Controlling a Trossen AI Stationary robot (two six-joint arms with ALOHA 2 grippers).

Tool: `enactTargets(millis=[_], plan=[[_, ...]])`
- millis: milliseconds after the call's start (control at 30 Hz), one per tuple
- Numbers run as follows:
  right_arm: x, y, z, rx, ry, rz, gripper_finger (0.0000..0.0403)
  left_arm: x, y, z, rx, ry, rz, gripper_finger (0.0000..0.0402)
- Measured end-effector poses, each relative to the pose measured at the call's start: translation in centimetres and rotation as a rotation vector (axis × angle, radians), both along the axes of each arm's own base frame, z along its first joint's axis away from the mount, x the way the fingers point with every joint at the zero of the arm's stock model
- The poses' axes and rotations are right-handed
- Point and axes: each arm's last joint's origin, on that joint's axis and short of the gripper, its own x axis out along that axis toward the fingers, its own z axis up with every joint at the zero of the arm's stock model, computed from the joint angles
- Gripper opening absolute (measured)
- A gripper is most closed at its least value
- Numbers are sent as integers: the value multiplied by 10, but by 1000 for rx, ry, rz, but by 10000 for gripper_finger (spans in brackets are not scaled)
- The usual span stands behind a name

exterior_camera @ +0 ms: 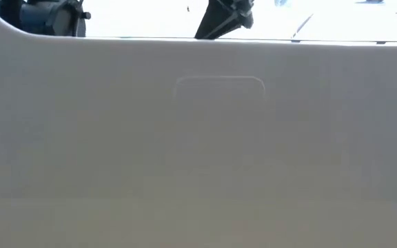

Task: Pick & Place First Aid Supplies
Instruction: Put the blue alcohol pad into the top gray bin, then put the green bandage pack into the bottom gray bin

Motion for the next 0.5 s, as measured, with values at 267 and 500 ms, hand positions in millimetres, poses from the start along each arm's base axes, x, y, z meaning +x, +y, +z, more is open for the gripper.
enactTargets(millis=[267,500], plan=[[-23,-26,1,15,166,-97,103,-15,4,46,17,-78,-2,120],[-43,-69,-6,21,342,-300,103,-30,11,73,97,-276,-2,120]])
